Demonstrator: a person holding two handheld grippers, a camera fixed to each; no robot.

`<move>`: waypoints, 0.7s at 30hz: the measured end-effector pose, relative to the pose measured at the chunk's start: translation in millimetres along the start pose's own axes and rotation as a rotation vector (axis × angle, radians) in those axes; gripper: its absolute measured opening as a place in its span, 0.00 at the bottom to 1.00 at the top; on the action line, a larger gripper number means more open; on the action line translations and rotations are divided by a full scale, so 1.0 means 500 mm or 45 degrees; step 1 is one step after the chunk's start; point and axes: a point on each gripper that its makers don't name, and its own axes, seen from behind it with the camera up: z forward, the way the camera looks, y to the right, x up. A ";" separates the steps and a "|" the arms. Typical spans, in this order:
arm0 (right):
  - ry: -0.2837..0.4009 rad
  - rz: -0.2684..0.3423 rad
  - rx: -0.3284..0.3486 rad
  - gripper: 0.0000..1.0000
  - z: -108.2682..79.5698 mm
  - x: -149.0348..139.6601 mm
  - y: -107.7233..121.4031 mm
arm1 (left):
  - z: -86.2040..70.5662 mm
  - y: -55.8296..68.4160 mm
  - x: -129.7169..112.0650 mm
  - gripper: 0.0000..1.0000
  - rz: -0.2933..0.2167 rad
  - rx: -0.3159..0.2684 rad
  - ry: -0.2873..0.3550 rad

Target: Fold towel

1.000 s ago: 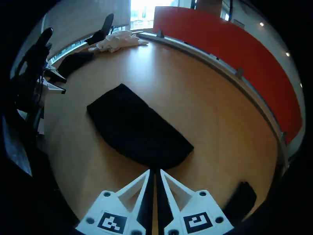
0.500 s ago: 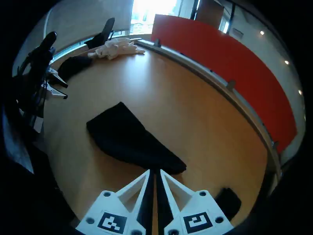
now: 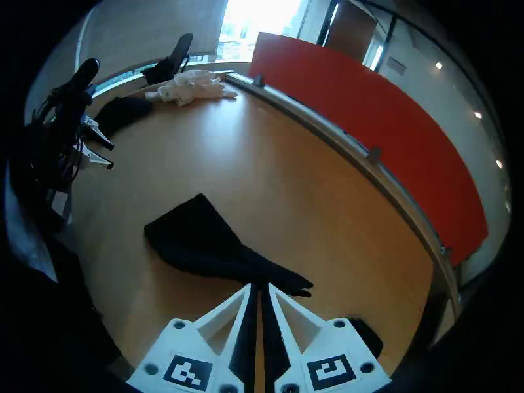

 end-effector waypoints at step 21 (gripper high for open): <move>0.041 -0.065 0.077 0.05 0.018 0.042 -0.051 | -0.002 0.011 0.004 0.92 -0.008 -0.013 0.008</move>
